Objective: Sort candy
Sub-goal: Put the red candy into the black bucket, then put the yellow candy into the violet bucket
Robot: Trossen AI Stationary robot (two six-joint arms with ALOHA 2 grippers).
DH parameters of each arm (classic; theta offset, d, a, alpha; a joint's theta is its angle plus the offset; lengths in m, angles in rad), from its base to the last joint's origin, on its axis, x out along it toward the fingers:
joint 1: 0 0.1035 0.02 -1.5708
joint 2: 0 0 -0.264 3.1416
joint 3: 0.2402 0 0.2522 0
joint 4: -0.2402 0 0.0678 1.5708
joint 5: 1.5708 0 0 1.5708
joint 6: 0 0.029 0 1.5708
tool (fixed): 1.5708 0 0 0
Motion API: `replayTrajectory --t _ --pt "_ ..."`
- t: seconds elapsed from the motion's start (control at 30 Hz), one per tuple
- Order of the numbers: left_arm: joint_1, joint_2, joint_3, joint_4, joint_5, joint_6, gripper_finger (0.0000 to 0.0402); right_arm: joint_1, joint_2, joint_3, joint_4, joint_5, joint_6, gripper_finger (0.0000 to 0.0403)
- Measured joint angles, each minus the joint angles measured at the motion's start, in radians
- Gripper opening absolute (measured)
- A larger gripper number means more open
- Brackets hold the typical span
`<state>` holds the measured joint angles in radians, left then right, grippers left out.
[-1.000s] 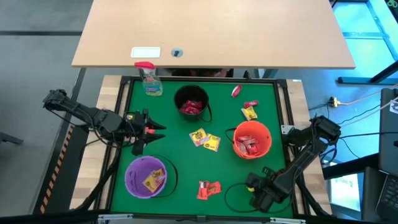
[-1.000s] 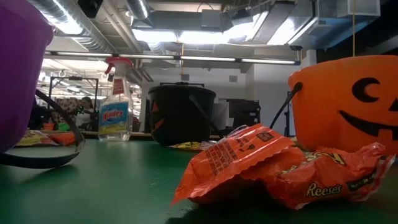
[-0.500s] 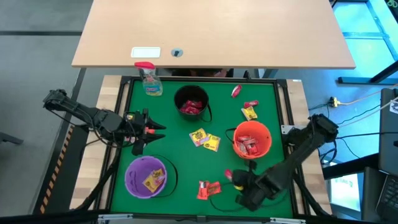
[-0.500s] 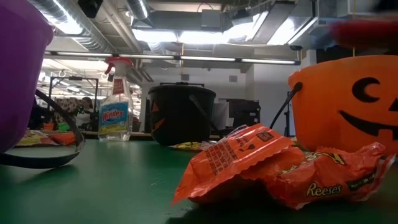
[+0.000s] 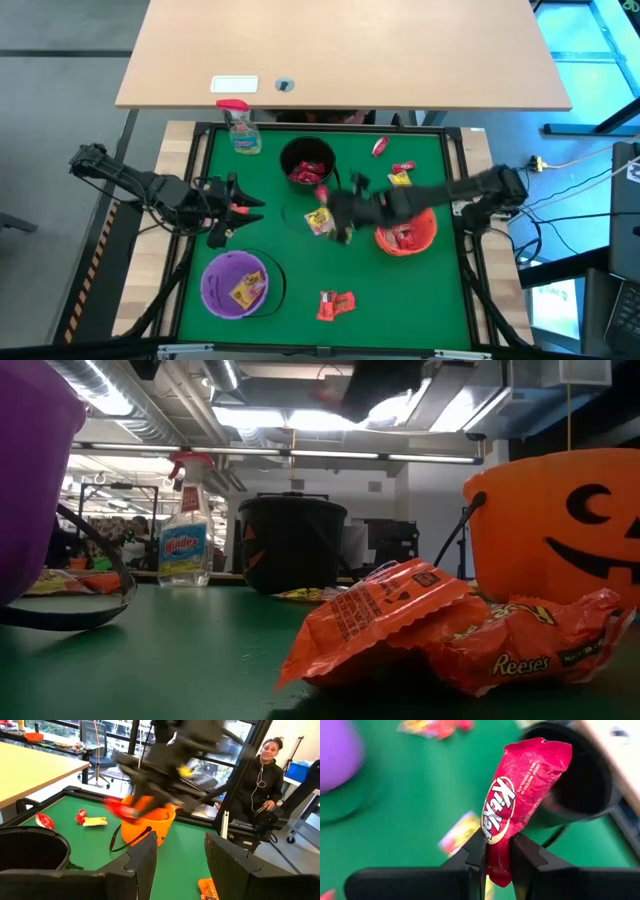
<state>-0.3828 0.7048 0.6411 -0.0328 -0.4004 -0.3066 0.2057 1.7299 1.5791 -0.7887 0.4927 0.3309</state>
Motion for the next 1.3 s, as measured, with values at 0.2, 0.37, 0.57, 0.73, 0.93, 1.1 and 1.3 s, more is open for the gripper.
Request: replayTrajectory --t 0.2,0.37,0.57,0.73,0.93,1.1,1.3 --pt "0.000 0.000 0.000 -0.001 0.000 0.002 0.0156 -0.248 0.005 0.000 0.159 -0.204 -0.144 0.0058" --pt "0.000 0.002 0.000 -0.003 0.000 0.002 0.0156 -0.387 0.024 0.000 0.248 -0.357 -0.160 0.0058" --pt "0.000 0.002 0.000 -0.004 -0.001 0.002 0.0156 -0.444 0.036 0.000 0.308 -0.442 -0.186 0.0073" --pt "0.000 0.002 0.000 -0.004 -0.001 0.003 0.0156 -0.442 0.044 0.000 0.322 -0.416 -0.204 0.0145" --pt "0.000 0.002 0.000 -0.004 -0.001 0.003 0.0156 -0.442 0.042 0.000 0.321 -0.393 -0.204 0.0222" --pt "0.000 0.002 0.000 -0.004 -0.001 0.013 0.0156 -0.435 0.023 0.000 0.314 -0.490 -0.205 0.0237" --pt "0.000 0.002 0.000 -0.004 -0.028 0.055 0.0156 -0.376 -0.033 0.000 0.237 -0.556 -0.200 0.0221"
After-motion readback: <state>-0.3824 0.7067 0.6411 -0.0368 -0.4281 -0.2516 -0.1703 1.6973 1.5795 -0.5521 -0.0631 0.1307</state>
